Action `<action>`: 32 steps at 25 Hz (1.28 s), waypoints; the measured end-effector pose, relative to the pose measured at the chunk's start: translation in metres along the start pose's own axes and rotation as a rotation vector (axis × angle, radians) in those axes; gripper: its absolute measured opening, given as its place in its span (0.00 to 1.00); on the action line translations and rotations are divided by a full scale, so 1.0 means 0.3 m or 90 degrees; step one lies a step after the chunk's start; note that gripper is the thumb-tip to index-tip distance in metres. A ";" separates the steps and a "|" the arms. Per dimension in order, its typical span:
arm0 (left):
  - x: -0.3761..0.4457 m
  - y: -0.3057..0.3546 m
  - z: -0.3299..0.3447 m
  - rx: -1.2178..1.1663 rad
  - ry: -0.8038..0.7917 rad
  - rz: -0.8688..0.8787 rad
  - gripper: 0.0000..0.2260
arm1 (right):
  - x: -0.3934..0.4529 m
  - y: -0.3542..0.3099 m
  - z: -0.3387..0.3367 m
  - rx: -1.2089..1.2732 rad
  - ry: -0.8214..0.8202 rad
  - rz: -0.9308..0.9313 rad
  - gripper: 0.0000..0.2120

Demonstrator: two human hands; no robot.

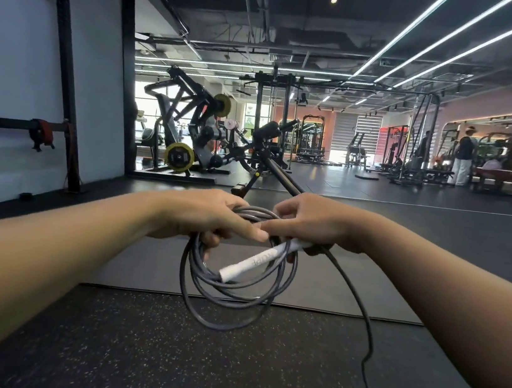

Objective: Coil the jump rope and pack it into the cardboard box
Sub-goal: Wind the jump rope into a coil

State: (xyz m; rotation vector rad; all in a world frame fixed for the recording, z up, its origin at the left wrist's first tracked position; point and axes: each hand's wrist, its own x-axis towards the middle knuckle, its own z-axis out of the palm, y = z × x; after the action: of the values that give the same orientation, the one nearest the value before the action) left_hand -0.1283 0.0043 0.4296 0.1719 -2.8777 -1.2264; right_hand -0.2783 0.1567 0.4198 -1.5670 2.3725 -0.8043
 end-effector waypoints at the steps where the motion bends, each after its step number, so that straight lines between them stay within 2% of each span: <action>1: -0.010 0.008 0.014 0.026 -0.028 -0.008 0.20 | 0.002 -0.006 -0.005 0.002 0.010 -0.027 0.27; 3: -0.013 0.008 0.044 0.102 -0.018 -0.005 0.25 | 0.012 -0.010 -0.003 0.018 0.042 -0.068 0.23; 6: 0.001 -0.013 0.063 0.080 0.045 0.014 0.29 | 0.014 -0.009 0.020 0.039 0.099 -0.116 0.18; 10: 0.021 -0.043 0.043 0.078 0.122 0.059 0.20 | 0.014 0.005 0.034 0.115 0.168 -0.123 0.16; 12: 0.029 -0.057 0.038 0.110 0.153 0.065 0.21 | 0.017 0.009 0.045 0.212 0.144 -0.057 0.25; 14: 0.034 -0.077 0.039 0.133 0.176 0.068 0.22 | 0.008 0.025 0.062 0.295 0.089 0.063 0.35; 16: 0.033 -0.098 0.025 0.138 0.204 0.055 0.22 | -0.013 0.056 0.065 0.299 0.004 0.155 0.38; 17: 0.031 -0.109 0.009 0.164 0.217 0.045 0.22 | -0.023 0.072 0.056 0.263 -0.052 0.166 0.36; 19: 0.024 -0.122 -0.022 0.228 0.201 0.020 0.19 | -0.030 0.102 0.018 0.182 -0.119 0.135 0.26; 21: 0.019 -0.131 -0.042 0.219 0.138 -0.004 0.22 | -0.036 0.121 -0.038 0.167 -0.092 0.095 0.16; 23: 0.007 -0.137 -0.062 0.177 0.114 -0.007 0.22 | -0.052 0.130 -0.085 0.151 -0.014 0.075 0.15; 26: -0.014 -0.157 -0.109 0.015 0.233 0.044 0.21 | -0.087 0.169 -0.089 0.116 0.125 0.090 0.25; 28: -0.012 -0.163 -0.119 -0.234 0.343 0.086 0.20 | -0.093 0.183 -0.044 0.223 0.162 0.076 0.25; 30: 0.016 -0.144 -0.095 -0.455 0.428 0.119 0.19 | -0.066 0.169 0.002 0.415 0.169 0.025 0.19; 32: 0.051 -0.092 -0.056 -0.614 0.485 0.138 0.18 | -0.030 0.149 0.031 0.565 0.155 -0.013 0.14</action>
State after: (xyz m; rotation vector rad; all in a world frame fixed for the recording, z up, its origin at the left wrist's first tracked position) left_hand -0.1401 -0.0281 0.4209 0.2262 -1.4521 -1.8052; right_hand -0.3058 0.1749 0.3869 -1.1363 1.6819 -1.7984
